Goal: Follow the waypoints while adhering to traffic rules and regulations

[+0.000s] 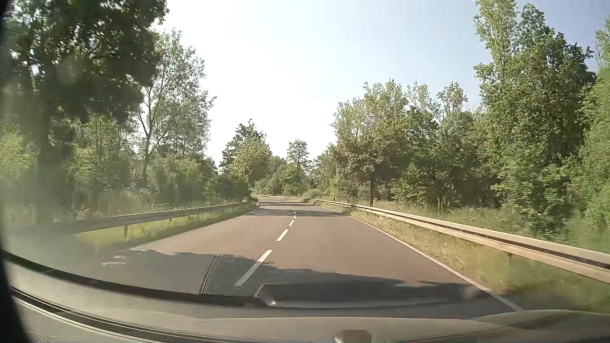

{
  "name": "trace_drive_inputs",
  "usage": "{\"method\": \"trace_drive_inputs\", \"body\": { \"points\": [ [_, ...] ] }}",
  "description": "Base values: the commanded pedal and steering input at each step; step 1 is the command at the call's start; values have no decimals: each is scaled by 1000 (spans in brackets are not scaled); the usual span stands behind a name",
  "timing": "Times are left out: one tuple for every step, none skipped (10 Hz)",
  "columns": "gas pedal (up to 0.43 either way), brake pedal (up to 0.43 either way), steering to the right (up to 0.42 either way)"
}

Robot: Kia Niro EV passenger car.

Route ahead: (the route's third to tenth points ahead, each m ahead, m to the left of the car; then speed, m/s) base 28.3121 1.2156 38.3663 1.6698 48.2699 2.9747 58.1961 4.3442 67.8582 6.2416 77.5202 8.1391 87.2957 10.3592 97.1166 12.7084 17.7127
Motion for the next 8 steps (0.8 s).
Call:
{"method": "trace_drive_inputs", "body": {
  "points": [
    [39, 12, -9],
    [39, 18, -9],
    [39, 18, -10],
    [39, 18, -10],
    [39, 18, -10],
    [47, 12, -11],
    [47, 18, -10],
    [47, 18, -10]
  ]
}}
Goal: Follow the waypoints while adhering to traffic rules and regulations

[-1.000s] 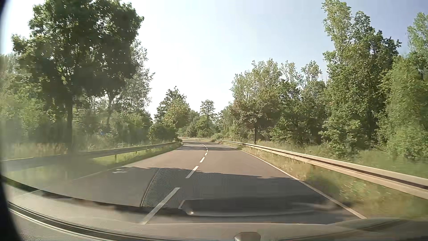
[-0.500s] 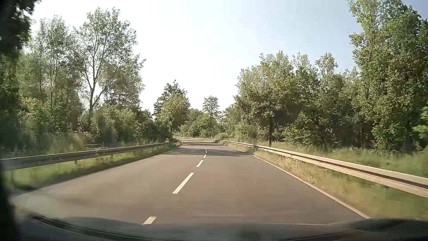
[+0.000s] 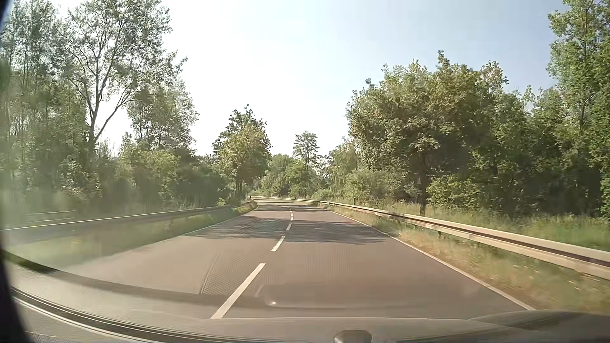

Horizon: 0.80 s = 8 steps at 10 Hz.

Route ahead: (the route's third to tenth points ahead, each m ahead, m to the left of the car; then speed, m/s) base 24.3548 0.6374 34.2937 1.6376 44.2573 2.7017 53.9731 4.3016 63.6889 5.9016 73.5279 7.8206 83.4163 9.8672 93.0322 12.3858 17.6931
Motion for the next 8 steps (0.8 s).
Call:
{"method": "trace_drive_inputs", "body": {
  "points": [
    [47, 12, -10],
    [47, 18, -10],
    [47, 18, -11],
    [47, 18, -10],
    [47, 12, -11],
    [47, 18, -10],
    [47, 18, -10],
    [47, 18, -10]
  ]
}}
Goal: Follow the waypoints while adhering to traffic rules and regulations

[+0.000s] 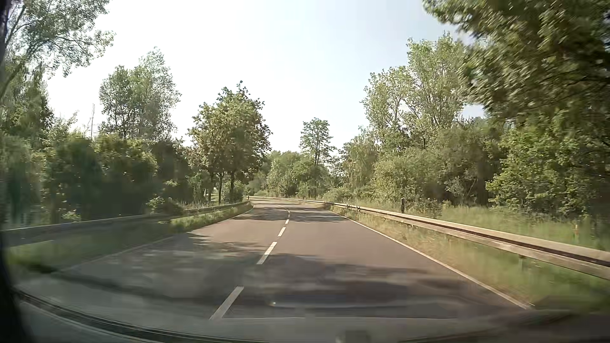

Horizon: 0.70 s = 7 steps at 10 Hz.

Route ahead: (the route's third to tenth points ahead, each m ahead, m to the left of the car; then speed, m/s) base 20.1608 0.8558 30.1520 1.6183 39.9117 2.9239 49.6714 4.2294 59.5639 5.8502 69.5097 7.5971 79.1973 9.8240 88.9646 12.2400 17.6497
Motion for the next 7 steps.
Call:
{"method": "trace_drive_inputs", "body": {
  "points": [
    [47, 18, -10],
    [47, 18, -10],
    [47, 18, -10],
    [47, 18, -11],
    [47, 18, -11],
    [47, 18, -13],
    [47, 18, -13]
  ]
}}
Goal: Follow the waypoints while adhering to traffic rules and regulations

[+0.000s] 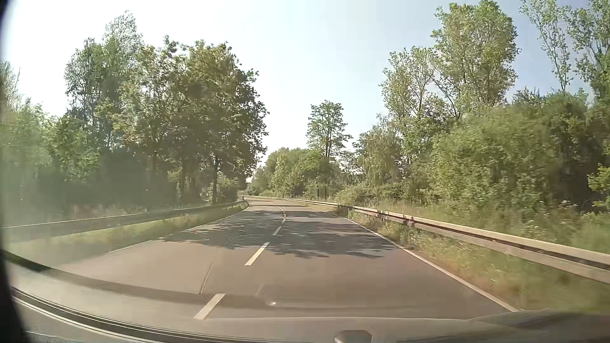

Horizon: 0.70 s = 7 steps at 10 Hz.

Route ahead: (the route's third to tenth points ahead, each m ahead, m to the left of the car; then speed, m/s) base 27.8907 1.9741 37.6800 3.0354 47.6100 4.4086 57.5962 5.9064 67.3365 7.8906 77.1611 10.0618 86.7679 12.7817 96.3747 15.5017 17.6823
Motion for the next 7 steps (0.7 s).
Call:
{"method": "trace_drive_inputs", "body": {
  "points": [
    [47, 18, -13],
    [47, 18, -13],
    [47, 12, -13],
    [47, 18, -12],
    [47, 18, -13],
    [47, 18, -13],
    [47, 18, -13]
  ]
}}
